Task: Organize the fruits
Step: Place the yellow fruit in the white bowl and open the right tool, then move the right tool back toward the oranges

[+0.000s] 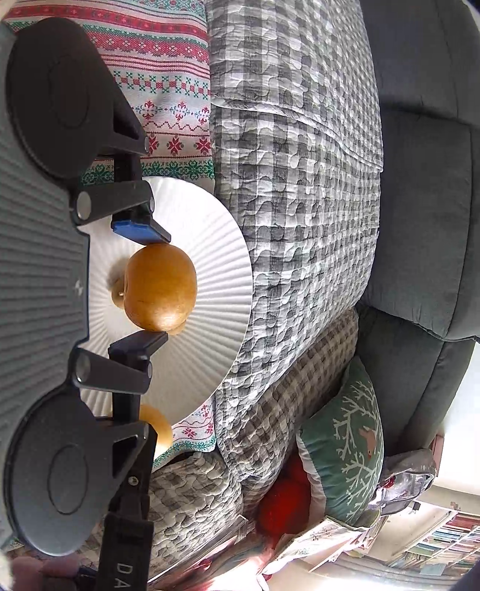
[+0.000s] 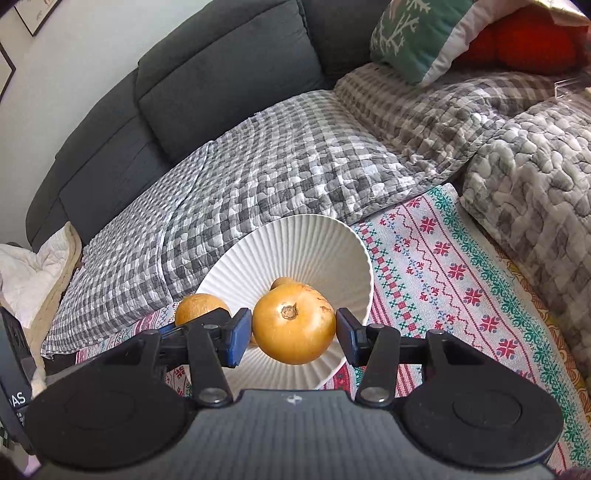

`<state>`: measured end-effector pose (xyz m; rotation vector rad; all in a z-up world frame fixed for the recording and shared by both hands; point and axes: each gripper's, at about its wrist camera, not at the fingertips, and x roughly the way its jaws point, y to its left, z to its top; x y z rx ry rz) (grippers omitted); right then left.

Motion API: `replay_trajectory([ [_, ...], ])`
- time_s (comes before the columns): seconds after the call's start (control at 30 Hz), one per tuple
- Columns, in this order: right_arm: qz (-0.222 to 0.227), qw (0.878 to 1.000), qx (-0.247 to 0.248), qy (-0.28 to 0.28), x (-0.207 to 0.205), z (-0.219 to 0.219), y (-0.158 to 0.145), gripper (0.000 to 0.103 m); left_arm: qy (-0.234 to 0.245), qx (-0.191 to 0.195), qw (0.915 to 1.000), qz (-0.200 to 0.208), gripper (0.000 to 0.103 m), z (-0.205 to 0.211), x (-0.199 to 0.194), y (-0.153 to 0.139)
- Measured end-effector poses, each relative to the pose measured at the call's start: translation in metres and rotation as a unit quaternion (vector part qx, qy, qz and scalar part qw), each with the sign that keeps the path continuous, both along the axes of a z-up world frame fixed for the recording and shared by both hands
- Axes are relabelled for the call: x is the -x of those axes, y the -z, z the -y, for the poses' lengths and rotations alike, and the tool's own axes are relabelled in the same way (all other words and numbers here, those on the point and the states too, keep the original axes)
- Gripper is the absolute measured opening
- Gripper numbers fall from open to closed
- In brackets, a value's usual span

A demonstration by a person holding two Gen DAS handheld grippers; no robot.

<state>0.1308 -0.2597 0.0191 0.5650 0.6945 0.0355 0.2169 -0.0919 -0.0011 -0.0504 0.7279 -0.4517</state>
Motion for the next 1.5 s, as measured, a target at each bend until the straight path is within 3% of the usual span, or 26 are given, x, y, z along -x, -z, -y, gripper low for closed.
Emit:
replay_trajectory([
  [0.3,-0.004,1.0,0.004,-0.009,-0.011,-0.002,0.019,0.046,0.012,0.01,0.9999,-0.004,0.041,-0.001,-0.021,0.02],
  [0.43,0.0,1.0,0.011,-0.012,-0.011,-0.004,0.02,0.046,0.015,-0.012,0.9998,-0.001,0.041,0.003,-0.021,0.026],
  [0.6,0.004,1.0,0.012,-0.009,-0.01,-0.004,0.02,0.045,0.023,-0.013,0.9996,0.005,0.041,0.005,-0.018,0.024],
  [0.67,0.004,1.0,0.006,-0.003,-0.009,-0.001,0.019,0.045,0.024,-0.016,0.9995,0.01,0.046,0.007,-0.015,0.02],
  [0.87,0.006,1.0,-0.003,0.011,0.001,0.004,0.01,0.059,0.024,-0.025,0.9993,0.016,0.066,0.003,-0.001,0.006],
  [1.07,0.006,1.0,0.003,0.017,0.02,0.004,-0.008,0.07,0.015,-0.043,0.9987,0.023,0.08,-0.006,0.024,-0.01],
  [1.2,0.0,1.0,0.028,0.01,0.032,-0.001,-0.016,0.078,0.003,-0.056,0.9982,0.024,0.086,-0.014,0.049,-0.02],
  [1.5,-0.014,0.997,0.08,-0.012,0.065,-0.02,-0.027,0.087,-0.017,-0.071,0.9971,0.021,0.093,-0.037,0.093,-0.034],
])
